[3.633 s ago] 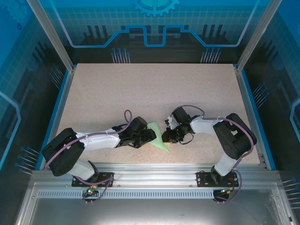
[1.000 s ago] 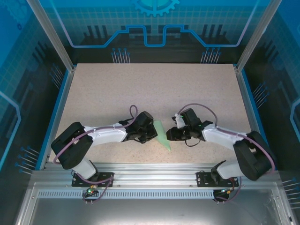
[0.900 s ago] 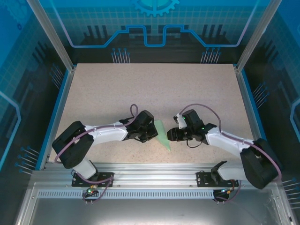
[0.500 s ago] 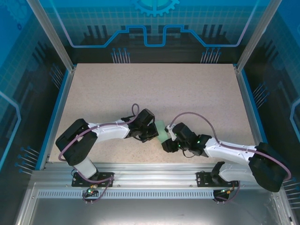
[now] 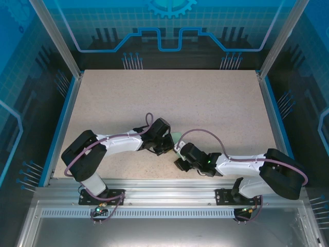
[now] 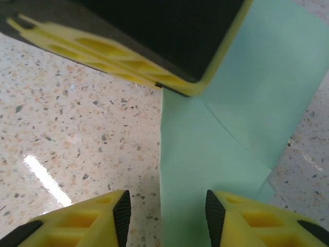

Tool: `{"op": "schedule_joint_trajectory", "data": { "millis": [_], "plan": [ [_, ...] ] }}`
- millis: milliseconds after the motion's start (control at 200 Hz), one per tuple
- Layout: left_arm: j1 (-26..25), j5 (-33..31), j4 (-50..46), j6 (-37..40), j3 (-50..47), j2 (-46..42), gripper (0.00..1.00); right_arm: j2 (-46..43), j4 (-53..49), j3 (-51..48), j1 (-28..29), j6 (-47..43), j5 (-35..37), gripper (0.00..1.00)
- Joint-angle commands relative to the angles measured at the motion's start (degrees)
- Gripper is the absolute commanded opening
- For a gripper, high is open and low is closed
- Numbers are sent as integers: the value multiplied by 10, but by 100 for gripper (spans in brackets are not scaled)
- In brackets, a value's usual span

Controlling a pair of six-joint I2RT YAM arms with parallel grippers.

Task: Fold a paper plane with a square sheet of paper (pick it up from the middle)
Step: Fold the wing for the fifth time at the center of the table.

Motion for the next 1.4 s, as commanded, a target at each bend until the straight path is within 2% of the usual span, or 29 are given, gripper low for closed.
{"op": "schedule_joint_trajectory", "data": {
  "millis": [0,245,345,520,885,1395],
  "plan": [
    [4,17,-8,10,16,9,3,11,31,14,13,-21,33,43],
    [4,19,-8,11,17,9,4,25,25,17,14,-29,59,31],
    [4,20,-9,12,18,10,4,22,27,15,14,-31,55,25],
    [4,20,-11,12,19,12,5,18,26,12,15,-31,44,20],
    [4,22,-11,15,22,15,5,8,38,14,15,-31,27,26],
    [3,24,-13,16,24,18,6,0,54,5,16,-27,37,28]
  ]
}}
